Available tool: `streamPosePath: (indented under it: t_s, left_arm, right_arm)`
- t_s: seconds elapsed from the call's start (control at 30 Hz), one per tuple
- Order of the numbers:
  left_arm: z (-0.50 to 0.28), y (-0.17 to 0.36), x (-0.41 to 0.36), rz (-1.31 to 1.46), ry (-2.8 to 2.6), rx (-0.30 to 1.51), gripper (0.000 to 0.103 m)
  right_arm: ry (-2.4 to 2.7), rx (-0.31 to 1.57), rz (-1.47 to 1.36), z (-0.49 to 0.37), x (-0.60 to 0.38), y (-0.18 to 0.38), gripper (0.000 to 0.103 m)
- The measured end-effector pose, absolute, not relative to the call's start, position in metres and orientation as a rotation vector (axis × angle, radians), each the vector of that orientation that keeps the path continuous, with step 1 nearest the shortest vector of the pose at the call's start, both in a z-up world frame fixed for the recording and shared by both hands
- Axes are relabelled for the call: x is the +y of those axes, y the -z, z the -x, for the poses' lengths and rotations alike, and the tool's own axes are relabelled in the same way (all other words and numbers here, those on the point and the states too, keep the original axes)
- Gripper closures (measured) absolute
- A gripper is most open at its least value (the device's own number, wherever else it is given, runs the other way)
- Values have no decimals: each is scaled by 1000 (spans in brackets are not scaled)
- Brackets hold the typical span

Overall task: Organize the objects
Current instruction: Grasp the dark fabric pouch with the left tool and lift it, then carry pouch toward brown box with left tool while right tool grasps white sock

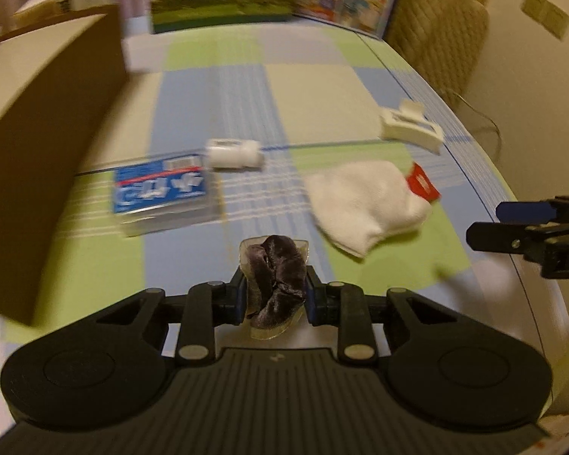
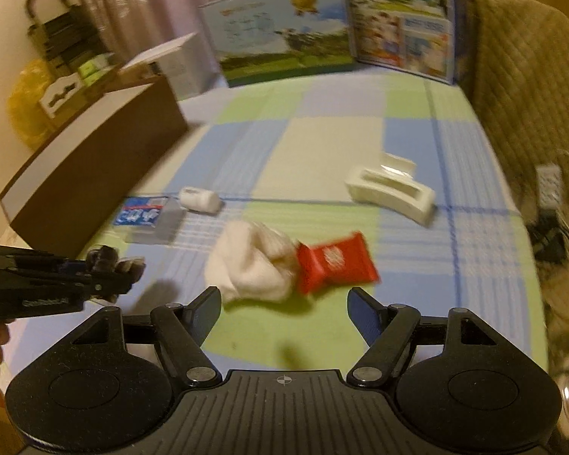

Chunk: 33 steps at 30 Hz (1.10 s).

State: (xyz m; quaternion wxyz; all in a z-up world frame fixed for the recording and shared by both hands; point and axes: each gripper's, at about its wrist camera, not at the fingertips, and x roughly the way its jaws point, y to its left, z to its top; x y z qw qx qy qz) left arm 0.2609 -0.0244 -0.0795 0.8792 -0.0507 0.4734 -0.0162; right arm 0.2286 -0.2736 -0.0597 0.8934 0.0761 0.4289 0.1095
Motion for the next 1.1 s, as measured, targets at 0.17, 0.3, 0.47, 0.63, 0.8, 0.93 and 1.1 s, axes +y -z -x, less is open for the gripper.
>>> streamPosePath:
  t_s: [0.17, 0.3, 0.47, 0.63, 0.8, 0.93, 1.1]
  left_arm:
    - [-249, 63, -2, 148, -65, 950, 79]
    - [-234, 49, 12, 176, -130, 916, 79]
    - [-215, 37, 25, 208, -204, 891, 79]
    - [-193, 27, 36, 231, -266, 871, 79]
    - [-173, 20, 45, 257, -318, 862, 79]
    - [-163, 14, 51, 268, -328, 857, 79]
    - [-157, -3, 56, 257, -303, 821, 79]
  right_arm:
    - [-313, 856, -102, -253, -257, 64, 34]
    - [-373, 852, -50, -269, -250, 71, 43]
    - [-416, 869, 20, -285, -242, 84, 52]
    - [-425, 883, 88, -288, -239, 96, 65]
    - [-454, 877, 115, -284, -237, 91, 95]
    - [-461, 858, 57, -274, -236, 75, 96]
    - [-454, 805, -3, -259, -225, 42, 96]
